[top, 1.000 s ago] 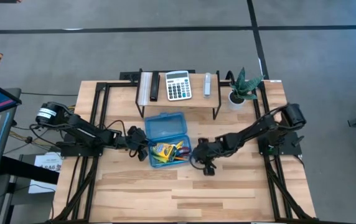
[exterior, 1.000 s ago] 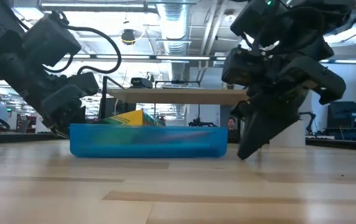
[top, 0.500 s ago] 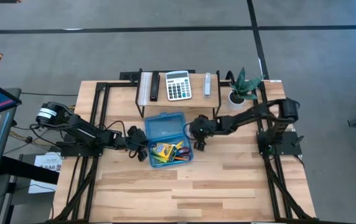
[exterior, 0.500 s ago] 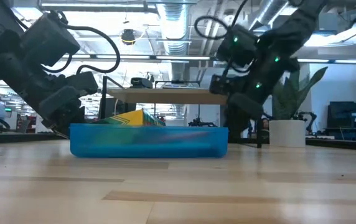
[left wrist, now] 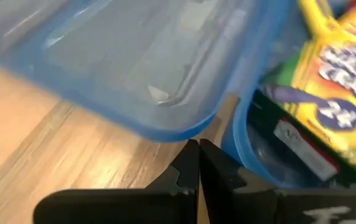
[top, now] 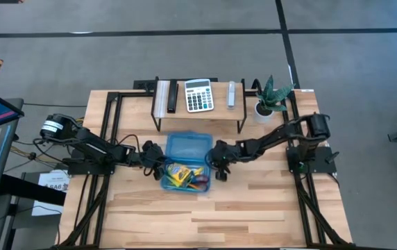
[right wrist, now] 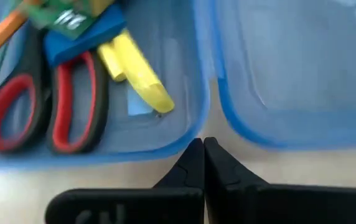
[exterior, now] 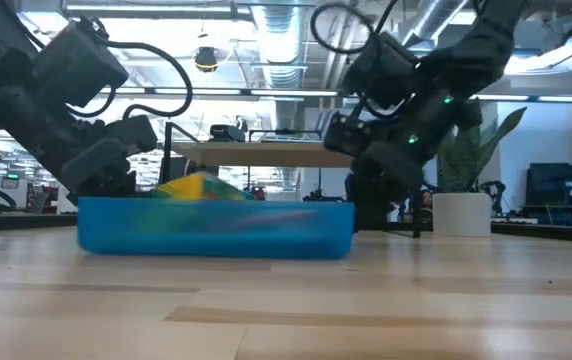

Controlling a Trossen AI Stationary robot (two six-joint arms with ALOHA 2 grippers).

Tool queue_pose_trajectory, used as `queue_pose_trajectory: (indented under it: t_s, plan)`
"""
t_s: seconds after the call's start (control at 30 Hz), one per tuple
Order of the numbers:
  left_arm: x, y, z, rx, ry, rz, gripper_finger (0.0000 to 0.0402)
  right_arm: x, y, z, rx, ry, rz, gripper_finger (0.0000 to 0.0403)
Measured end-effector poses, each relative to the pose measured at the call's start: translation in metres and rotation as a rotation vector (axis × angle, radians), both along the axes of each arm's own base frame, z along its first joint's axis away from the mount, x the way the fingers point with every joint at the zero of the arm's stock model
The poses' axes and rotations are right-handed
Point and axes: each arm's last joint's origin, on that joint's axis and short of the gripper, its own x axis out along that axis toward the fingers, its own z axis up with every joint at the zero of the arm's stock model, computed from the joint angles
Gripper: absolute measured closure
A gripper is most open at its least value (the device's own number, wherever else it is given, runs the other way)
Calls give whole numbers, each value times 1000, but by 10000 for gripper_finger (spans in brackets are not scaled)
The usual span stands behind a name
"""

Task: Pack school essentials
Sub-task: Close the supply box

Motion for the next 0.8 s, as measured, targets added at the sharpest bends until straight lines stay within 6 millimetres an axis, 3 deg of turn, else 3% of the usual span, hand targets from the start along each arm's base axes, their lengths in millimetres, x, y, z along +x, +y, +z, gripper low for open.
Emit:
queue_pose_trajectory:
  t_s: [0.23,0.43,0.63,0.8]
  plan:
    - [0,-6,0,-76,-12,-11,402,-3,29,0,37,15,46,395]
    - [-2,-19,1,-182,-14,-62,402,-9,40,0,54,67,55,394]
    - [-5,-31,1,-213,-9,-109,402,-16,42,5,58,121,51,394]
    - [-7,-34,1,-200,17,-145,401,-25,32,12,16,167,6,394]
